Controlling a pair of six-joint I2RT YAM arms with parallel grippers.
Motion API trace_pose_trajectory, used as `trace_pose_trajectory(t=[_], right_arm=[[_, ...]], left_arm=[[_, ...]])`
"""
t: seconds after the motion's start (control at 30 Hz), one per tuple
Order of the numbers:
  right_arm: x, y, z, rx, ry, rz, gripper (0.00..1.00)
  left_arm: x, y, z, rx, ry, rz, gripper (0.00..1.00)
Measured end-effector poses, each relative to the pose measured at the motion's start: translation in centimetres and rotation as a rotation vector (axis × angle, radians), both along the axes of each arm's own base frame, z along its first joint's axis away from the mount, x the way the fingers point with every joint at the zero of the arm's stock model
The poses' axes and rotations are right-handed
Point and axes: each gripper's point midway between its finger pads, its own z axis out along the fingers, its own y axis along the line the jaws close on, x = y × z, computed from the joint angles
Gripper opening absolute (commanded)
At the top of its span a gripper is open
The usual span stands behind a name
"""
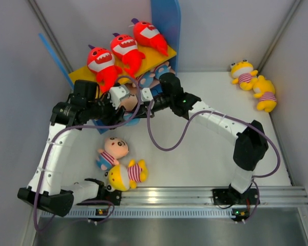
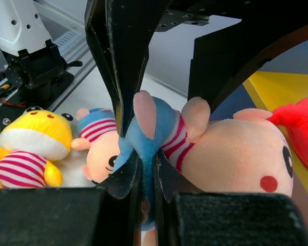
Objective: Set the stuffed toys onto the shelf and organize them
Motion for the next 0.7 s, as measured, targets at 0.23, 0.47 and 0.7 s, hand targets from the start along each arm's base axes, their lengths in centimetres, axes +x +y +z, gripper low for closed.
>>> trace_pose_trajectory(t=[0.23, 0.47, 0.7], right_arm=[[0.5, -0.2, -0.4, -0.014, 0.0, -0.037, 0.46], [0.4, -4.3, -1.4, 0.006, -0.011, -0.184, 0.57], [2.8, -13.7, -3.9, 0.002, 0.053, -0.478, 0.57]], left_arm=[[0.2, -0.5, -0.5, 0.03, 0.003, -0.021, 0.0], [1.3, -1.3, 0.0, 0.042, -0.054, -0.015, 0.0], [4.5, -1.3, 0.4, 0.106, -0.206, 0.028, 0.0]])
